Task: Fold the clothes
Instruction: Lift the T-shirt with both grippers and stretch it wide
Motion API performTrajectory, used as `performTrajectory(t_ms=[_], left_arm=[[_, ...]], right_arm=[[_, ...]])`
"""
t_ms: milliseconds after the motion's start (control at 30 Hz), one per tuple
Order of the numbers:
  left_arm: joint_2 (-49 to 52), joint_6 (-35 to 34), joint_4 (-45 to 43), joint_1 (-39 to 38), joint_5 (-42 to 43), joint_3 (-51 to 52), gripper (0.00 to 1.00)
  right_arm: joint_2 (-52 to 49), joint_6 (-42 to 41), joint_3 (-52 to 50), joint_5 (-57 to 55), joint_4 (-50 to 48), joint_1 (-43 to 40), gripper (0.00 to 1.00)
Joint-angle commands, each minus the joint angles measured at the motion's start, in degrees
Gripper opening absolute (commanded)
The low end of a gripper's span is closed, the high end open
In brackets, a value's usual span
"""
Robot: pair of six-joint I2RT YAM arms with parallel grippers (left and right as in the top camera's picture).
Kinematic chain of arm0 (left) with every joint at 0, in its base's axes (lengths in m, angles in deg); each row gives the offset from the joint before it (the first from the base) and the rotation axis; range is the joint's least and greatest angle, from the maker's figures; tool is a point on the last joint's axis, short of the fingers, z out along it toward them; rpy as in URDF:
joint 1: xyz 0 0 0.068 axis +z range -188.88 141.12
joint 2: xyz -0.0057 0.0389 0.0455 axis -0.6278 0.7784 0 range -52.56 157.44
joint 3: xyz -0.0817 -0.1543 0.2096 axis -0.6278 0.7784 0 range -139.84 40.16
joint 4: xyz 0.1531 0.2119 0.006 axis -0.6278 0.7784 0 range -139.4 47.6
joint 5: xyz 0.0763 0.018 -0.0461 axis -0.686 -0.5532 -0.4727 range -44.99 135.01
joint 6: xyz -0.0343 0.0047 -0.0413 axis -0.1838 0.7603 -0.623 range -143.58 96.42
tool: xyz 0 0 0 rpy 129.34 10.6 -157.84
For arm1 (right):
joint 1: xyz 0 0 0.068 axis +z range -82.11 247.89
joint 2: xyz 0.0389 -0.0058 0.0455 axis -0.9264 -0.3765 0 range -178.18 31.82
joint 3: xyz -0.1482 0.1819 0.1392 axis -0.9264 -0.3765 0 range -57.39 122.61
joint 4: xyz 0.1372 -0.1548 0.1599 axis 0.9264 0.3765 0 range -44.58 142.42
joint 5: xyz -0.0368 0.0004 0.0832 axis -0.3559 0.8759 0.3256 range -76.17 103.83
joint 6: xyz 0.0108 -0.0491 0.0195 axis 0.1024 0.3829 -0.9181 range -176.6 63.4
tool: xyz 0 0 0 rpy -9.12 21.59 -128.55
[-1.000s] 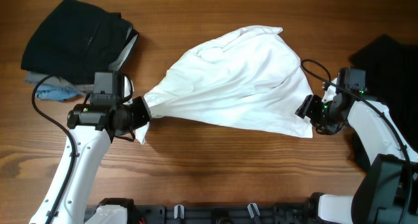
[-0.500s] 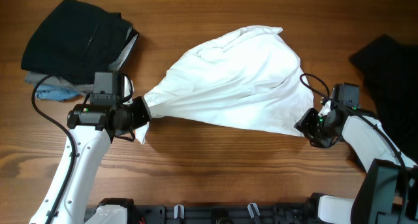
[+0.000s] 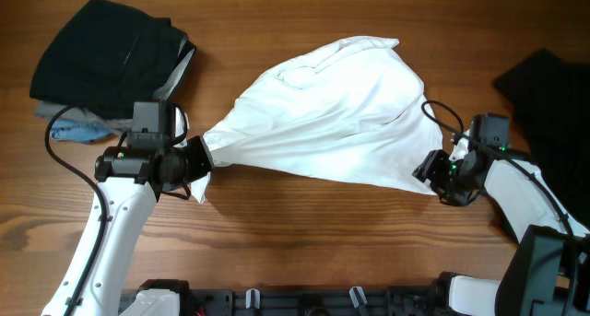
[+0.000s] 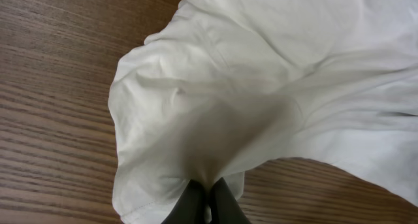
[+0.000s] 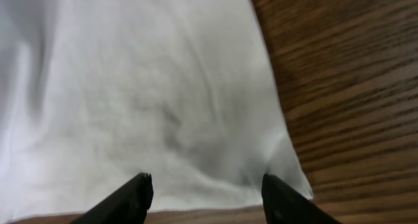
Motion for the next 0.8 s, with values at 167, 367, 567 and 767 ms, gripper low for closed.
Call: performTrajectory(t_ms=[167,367,567,767], left_arm=[[-0.79,1.38,-0.15,0.31,-0.96,-0.50,0.04],[-0.79,1.36,-0.15,0.31,-0.96,-0.50,0.04],[-0.79,1.36,-0.09,0.31,-0.96,-0.50,0.04],[-0.79,1.36,0.09,0.31,-0.96,-0.50,0.04]], right_arm=[[0.57,-1.11,-2.49,0.57,4.26,0.02,0.59],[0.57,-3.41,-7.98,-0.37,-5.46,0.02,0.55],[0.55,-5.84,-8.68,-0.42,-8.57,0.02,0.40],[0.68,-6.01,-8.66,-0.42,-7.28,0.02,0.16]])
